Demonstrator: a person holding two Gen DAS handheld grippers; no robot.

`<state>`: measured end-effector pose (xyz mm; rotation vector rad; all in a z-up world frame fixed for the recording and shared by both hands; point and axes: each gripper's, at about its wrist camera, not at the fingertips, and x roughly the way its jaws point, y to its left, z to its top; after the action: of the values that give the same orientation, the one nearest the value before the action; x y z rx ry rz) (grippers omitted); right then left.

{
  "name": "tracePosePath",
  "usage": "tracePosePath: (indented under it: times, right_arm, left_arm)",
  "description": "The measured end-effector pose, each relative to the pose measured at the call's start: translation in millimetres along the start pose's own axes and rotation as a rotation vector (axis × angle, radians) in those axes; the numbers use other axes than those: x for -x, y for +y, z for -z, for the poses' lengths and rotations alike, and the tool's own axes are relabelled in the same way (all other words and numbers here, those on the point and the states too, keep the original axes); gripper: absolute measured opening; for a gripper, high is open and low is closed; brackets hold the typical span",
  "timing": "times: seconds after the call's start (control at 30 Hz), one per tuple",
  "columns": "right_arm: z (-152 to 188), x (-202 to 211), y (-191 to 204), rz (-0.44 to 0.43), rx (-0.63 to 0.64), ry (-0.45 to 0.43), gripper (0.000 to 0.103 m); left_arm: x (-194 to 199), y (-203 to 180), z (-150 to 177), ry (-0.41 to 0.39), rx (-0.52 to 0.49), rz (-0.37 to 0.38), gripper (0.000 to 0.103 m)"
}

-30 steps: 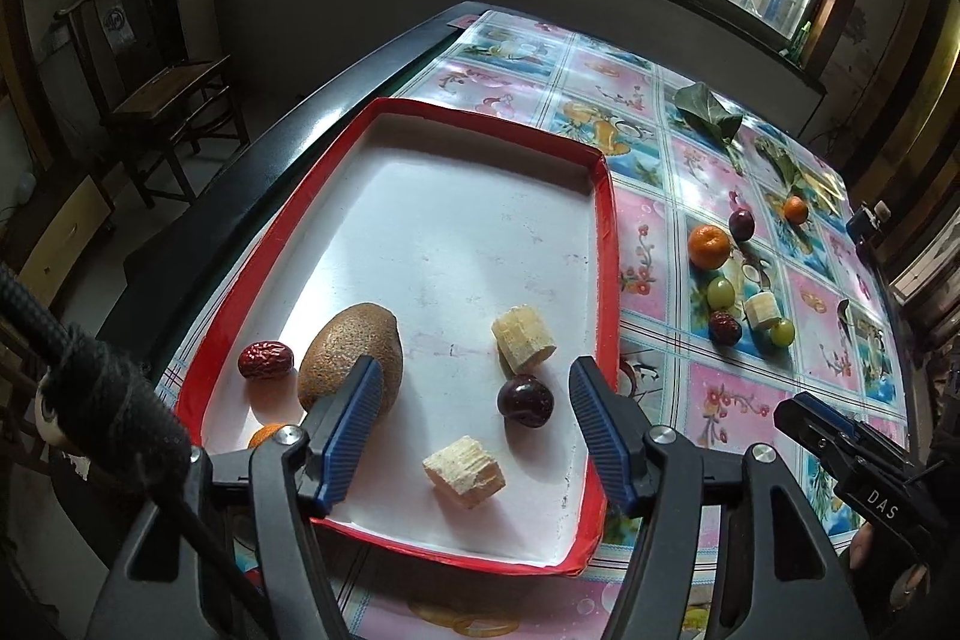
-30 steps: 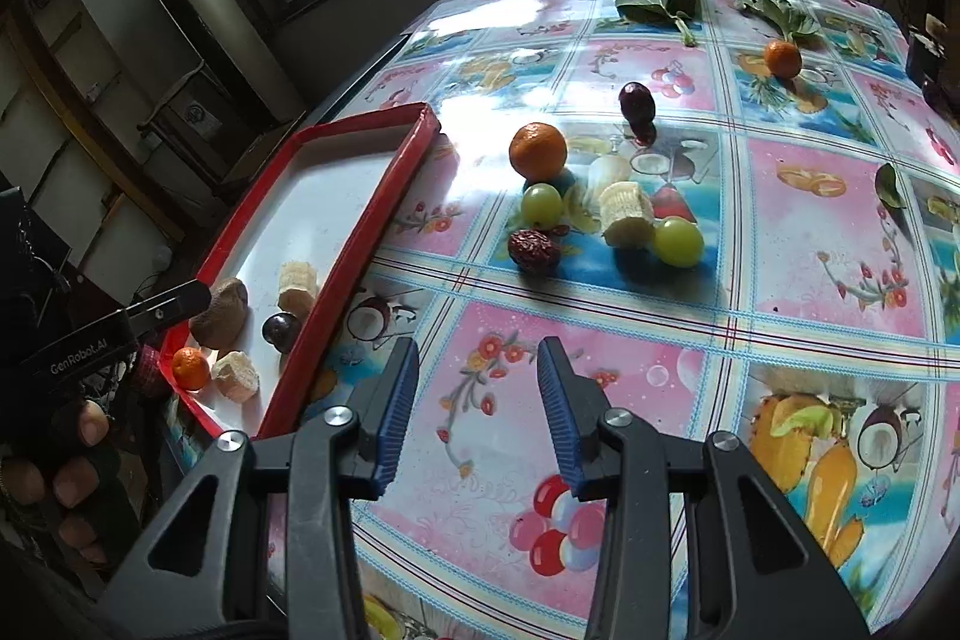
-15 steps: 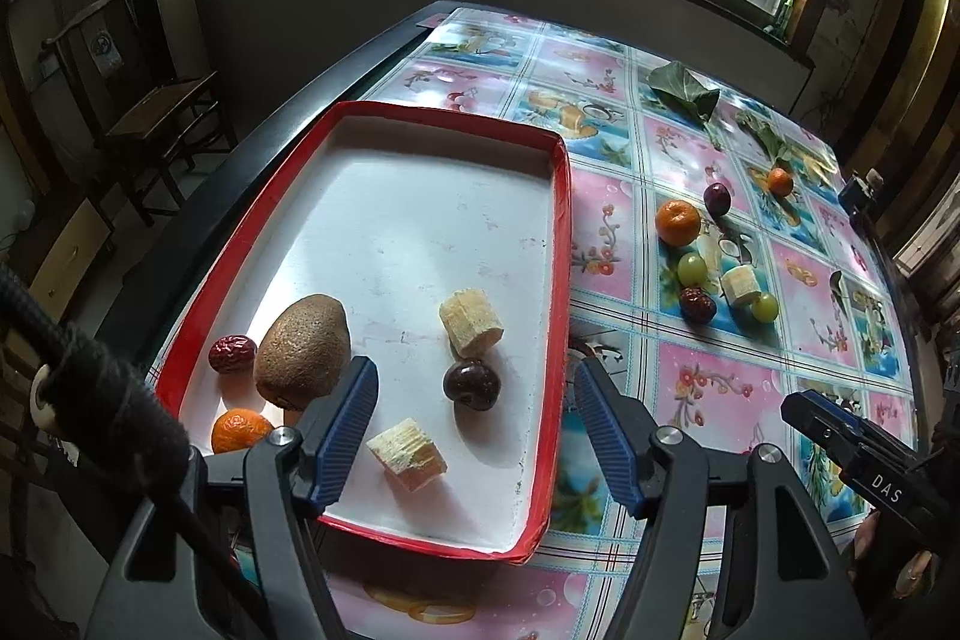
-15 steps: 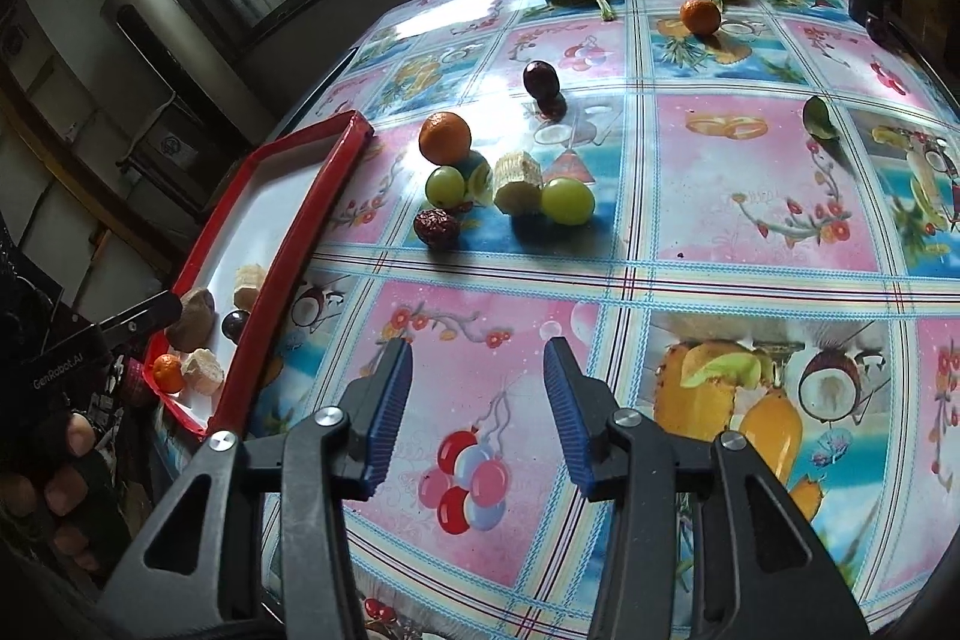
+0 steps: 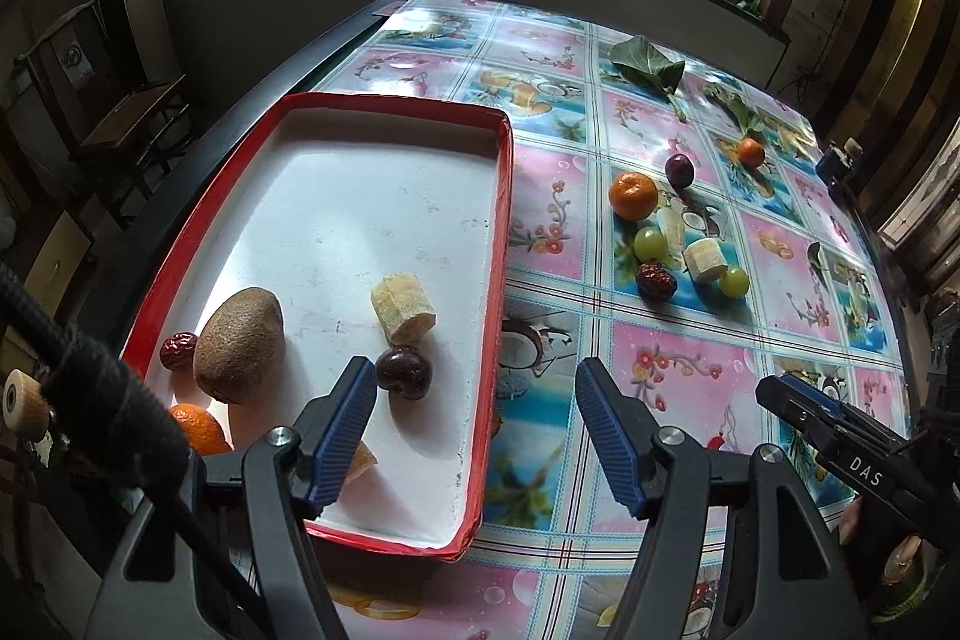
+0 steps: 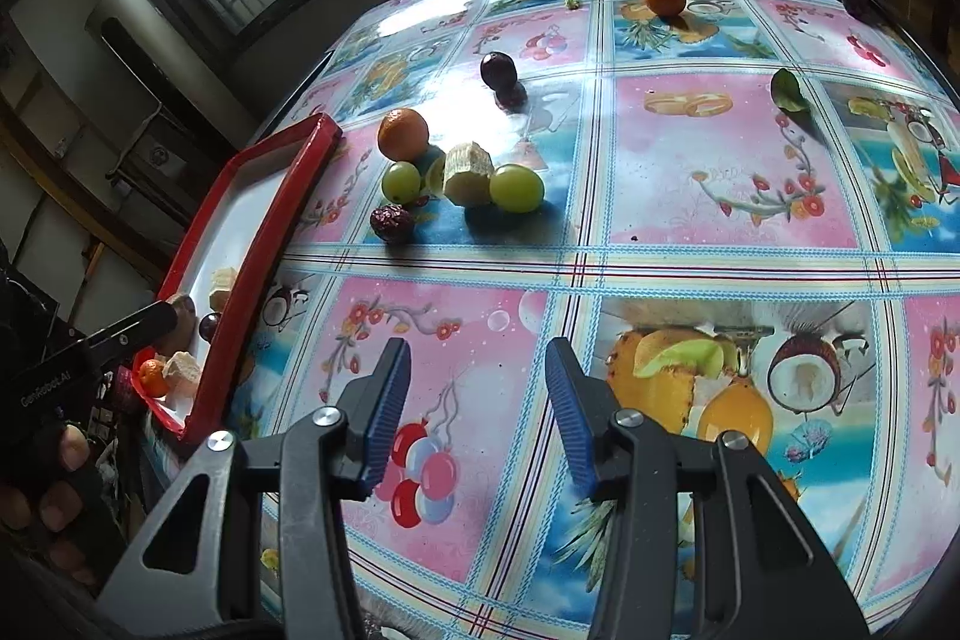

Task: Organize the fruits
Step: 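Move both open tools back toward the fruit pile on the tablecloth, then grasp a red date with the left tool while the right tool grasps a green grape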

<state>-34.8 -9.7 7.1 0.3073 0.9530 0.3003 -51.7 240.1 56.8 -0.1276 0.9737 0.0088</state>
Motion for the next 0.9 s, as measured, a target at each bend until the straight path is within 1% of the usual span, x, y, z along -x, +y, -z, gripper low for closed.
tracePosePath:
  times: [0.2,0.3,0.5,0.6,0.7,0.83,0.9]
  right_arm:
    - [-3,-3,-7,0.014,-0.003,-0.001,0.048]
    - [-7,-6,-8,0.023,0.011,-0.007,0.048]
    - [-31,-18,-7,0.047,0.117,-0.019,0.048]
    - [-44,-29,-9,0.067,0.170,-0.002,0.048]
    - [-52,-36,-9,0.068,0.212,0.012,0.048]
    - [-60,-45,-7,0.078,0.265,0.023,0.048]
    - [-63,-50,-7,0.079,0.284,0.030,0.046]
  left_arm:
    - [-6,-16,0,0.020,-0.023,0.033,0.069]
    - [-11,-27,0,0.043,-0.032,0.073,0.069]
    - [-26,-52,-5,0.058,-0.058,0.114,0.069]
    - [-38,-61,-10,0.073,-0.053,0.156,0.069]
    - [-53,-68,-15,0.087,-0.054,0.167,0.069]
    - [-70,-76,-22,0.108,-0.064,0.162,0.069]
    - [-75,-78,-24,0.113,-0.068,0.168,0.069]
